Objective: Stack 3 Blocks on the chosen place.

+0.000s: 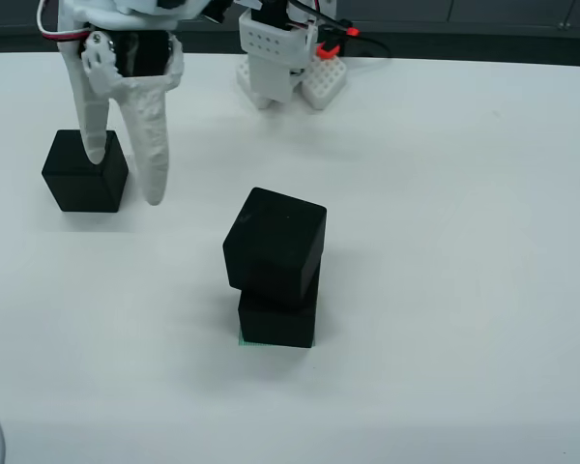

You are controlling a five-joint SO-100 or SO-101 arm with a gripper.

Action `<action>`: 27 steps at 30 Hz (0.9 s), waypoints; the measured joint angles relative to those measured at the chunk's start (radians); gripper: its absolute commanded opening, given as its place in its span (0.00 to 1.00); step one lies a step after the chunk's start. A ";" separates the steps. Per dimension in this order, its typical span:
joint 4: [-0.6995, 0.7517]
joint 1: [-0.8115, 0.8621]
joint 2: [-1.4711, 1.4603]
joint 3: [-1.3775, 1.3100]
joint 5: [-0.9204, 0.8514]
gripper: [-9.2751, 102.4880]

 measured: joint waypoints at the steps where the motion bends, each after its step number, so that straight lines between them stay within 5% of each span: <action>1: 0.003 0.029 0.000 0.000 0.015 0.39; 14: 0.089 0.390 0.011 0.181 0.115 0.39; 27: 0.037 0.497 -0.046 0.213 0.097 0.39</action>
